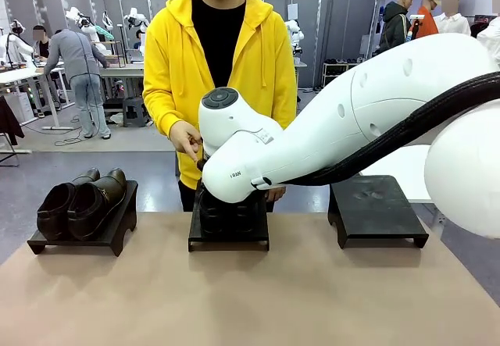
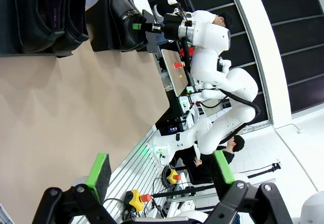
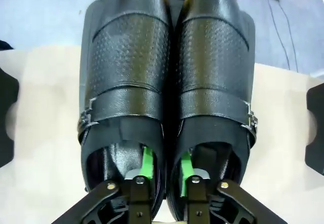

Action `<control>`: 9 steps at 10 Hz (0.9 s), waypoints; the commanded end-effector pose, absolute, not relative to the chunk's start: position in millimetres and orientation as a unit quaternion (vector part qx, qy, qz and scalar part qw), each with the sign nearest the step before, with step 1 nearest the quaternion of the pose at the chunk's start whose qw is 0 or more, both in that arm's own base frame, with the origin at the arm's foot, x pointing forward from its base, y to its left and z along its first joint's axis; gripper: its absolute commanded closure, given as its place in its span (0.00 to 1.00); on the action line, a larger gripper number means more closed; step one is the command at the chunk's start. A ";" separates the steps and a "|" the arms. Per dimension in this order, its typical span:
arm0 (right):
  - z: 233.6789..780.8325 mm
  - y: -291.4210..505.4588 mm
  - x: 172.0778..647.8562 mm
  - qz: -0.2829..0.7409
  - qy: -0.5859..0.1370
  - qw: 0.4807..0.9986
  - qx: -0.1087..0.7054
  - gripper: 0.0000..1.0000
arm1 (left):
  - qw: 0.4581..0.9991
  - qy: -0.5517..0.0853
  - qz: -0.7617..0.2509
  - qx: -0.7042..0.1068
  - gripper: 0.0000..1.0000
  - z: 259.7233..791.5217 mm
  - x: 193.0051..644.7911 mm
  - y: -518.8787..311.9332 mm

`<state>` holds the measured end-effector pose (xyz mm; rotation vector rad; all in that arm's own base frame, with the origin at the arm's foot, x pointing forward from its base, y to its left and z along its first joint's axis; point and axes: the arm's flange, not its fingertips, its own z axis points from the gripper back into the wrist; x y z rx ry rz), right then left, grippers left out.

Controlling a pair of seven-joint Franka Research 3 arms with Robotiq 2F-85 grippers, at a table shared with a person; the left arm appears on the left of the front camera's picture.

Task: Place the shoes on the stand as instructed by the person.
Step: Pick up another pair of Shoes and place it on the Shoes Stand indicated by the person.

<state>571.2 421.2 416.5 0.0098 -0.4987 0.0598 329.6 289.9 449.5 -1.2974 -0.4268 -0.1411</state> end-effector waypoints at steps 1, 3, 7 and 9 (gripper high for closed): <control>424.9 420.8 564.8 0.009 -0.268 0.963 0.012 0.29 | 0.776 -0.198 -0.068 -0.595 0.00 450.2 325.1 286.5; 431.3 417.5 563.3 0.006 -0.269 0.963 0.015 0.00 | 0.776 -0.198 -0.068 -0.595 0.00 450.2 325.1 286.5; 431.8 411.8 564.4 -0.005 -0.265 0.964 0.023 0.00 | 0.776 -0.198 -0.068 -0.595 0.00 450.2 325.1 286.5; 434.8 418.2 572.0 0.020 -0.257 0.966 0.013 0.00 | 0.776 -0.198 -0.068 -0.595 0.00 450.2 325.1 286.5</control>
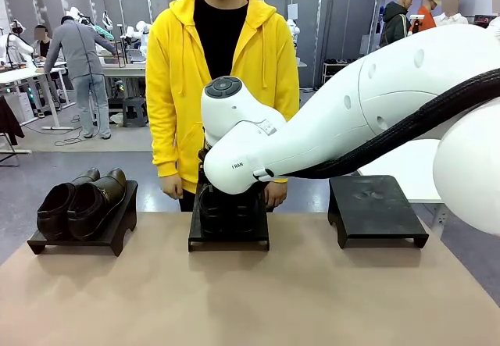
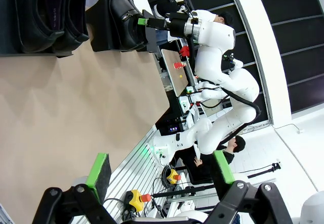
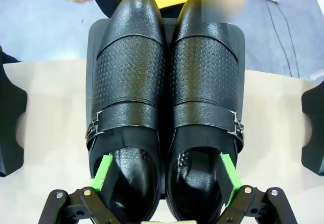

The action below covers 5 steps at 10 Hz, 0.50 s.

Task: Place the shoes on the stand as instructed by the person.
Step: Pick up another pair of Shoes and place it on the Shoes Stand indicated by the person.

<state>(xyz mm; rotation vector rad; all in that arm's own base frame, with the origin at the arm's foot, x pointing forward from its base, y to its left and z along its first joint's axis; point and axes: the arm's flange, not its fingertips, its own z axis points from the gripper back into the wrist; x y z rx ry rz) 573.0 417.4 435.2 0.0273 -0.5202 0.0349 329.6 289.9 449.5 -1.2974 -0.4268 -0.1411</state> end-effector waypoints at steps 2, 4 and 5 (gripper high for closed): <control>434.8 418.2 572.0 0.020 -0.257 0.966 0.013 0.00 | 0.776 -0.198 -0.068 -0.595 0.00 450.2 325.1 286.5; 434.8 418.2 572.0 0.020 -0.257 0.966 0.013 0.00 | 0.776 -0.198 -0.068 -0.595 0.00 450.2 325.1 286.5; 434.8 418.2 572.0 0.020 -0.257 0.966 0.013 0.00 | 0.776 -0.198 -0.068 -0.595 0.00 450.2 325.1 286.5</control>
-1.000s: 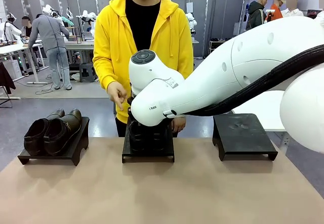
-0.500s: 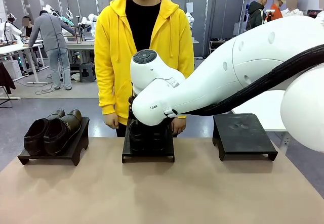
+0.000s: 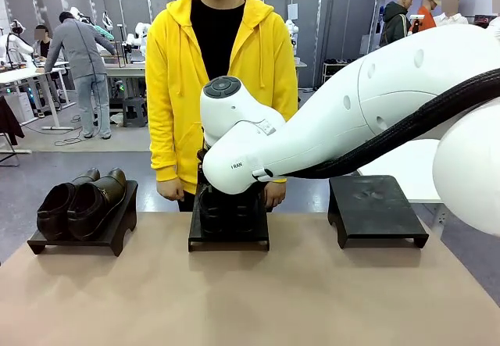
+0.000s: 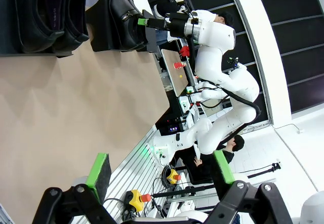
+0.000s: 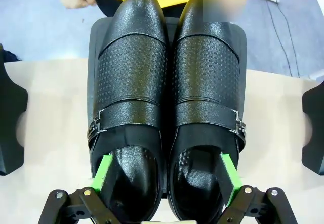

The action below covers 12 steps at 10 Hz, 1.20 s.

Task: Place the shoes on the stand as instructed by the person.
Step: Pick up another pair of Shoes and place it on the Shoes Stand indicated by the person.

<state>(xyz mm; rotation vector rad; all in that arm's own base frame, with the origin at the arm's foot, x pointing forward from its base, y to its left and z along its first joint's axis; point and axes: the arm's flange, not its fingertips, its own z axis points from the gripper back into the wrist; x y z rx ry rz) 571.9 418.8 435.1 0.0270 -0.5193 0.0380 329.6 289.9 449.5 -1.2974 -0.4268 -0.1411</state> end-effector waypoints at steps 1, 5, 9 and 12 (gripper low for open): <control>434.8 418.2 572.0 0.020 -0.257 0.966 0.013 0.00 | 0.776 -0.198 -0.068 -0.595 0.00 450.2 325.1 286.5; 434.8 418.2 572.0 0.020 -0.257 0.966 0.013 0.00 | 0.776 -0.198 -0.068 -0.595 0.00 450.2 325.1 286.5; 489.8 358.4 541.3 -0.007 -0.175 0.980 0.092 0.00 | 0.776 -0.198 -0.068 -0.595 0.00 450.2 325.1 286.5; 525.6 255.7 509.6 -0.025 -0.104 0.971 0.212 0.00 | 0.776 -0.198 -0.068 -0.595 0.00 450.2 325.1 286.5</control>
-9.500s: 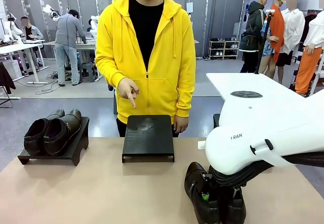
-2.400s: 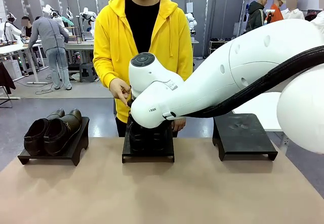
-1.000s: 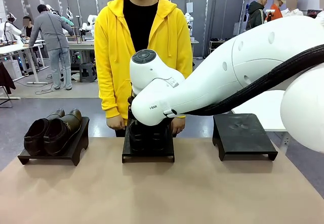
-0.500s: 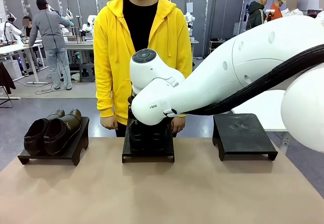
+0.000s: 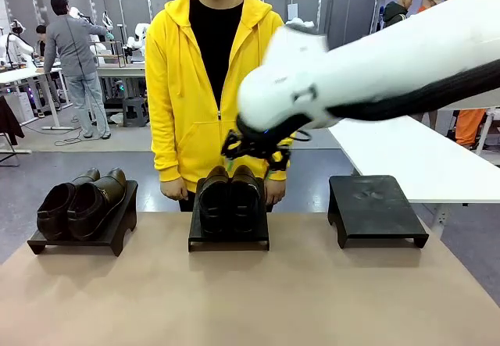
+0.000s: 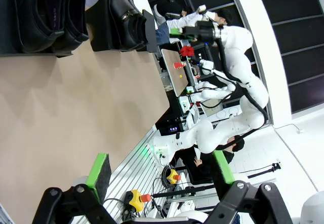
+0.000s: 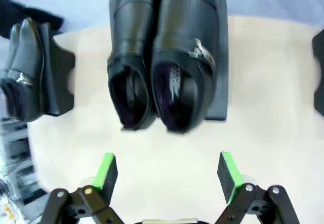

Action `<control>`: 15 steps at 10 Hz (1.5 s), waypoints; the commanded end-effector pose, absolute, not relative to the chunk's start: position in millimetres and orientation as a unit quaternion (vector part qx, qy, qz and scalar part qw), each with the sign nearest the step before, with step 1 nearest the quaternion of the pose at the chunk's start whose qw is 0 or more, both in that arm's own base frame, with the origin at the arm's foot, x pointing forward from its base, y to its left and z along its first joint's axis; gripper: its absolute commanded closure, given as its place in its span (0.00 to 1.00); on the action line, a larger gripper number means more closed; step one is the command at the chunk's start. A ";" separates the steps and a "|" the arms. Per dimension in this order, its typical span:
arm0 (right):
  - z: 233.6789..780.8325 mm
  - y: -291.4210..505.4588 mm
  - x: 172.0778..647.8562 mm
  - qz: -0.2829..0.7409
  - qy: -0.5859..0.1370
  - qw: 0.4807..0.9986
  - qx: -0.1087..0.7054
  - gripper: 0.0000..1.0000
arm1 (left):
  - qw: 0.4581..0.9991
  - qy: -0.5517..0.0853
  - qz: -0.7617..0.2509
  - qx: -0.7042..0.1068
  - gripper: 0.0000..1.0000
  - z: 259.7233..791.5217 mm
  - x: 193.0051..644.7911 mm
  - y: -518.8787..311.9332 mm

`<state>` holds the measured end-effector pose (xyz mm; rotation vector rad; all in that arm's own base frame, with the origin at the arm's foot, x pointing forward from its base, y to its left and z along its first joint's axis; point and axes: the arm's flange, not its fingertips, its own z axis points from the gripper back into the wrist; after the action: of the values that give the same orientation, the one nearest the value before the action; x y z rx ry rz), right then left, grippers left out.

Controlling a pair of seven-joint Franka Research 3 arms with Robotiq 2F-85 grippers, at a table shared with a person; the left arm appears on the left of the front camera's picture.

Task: Place the shoes on the stand as instructed by the person.
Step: Pick up another pair of Shoes and place it on the Shoes Stand indicated by the person.

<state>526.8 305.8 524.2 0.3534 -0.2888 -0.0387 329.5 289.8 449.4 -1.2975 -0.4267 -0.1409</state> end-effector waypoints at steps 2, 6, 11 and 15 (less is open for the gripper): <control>530.9 188.3 487.6 -0.041 -0.063 0.953 0.292 0.00 | 0.776 -0.198 -0.068 -0.595 0.00 450.2 325.1 286.5; 491.2 51.0 441.6 -0.108 -0.030 0.900 0.420 0.00 | 0.776 -0.198 -0.068 -0.595 0.00 450.2 325.1 286.5; 477.7 16.8 427.9 -0.126 -0.031 0.897 0.422 0.00 | 0.776 -0.198 -0.068 -0.595 0.00 450.2 325.1 286.5; 477.7 16.8 427.9 -0.126 -0.031 0.897 0.422 0.00 | 0.776 -0.198 -0.068 -0.595 0.00 450.2 325.1 286.5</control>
<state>424.3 16.5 474.7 0.8776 -0.0770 -0.2490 329.4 289.7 449.3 -1.2977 -0.4266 -0.1406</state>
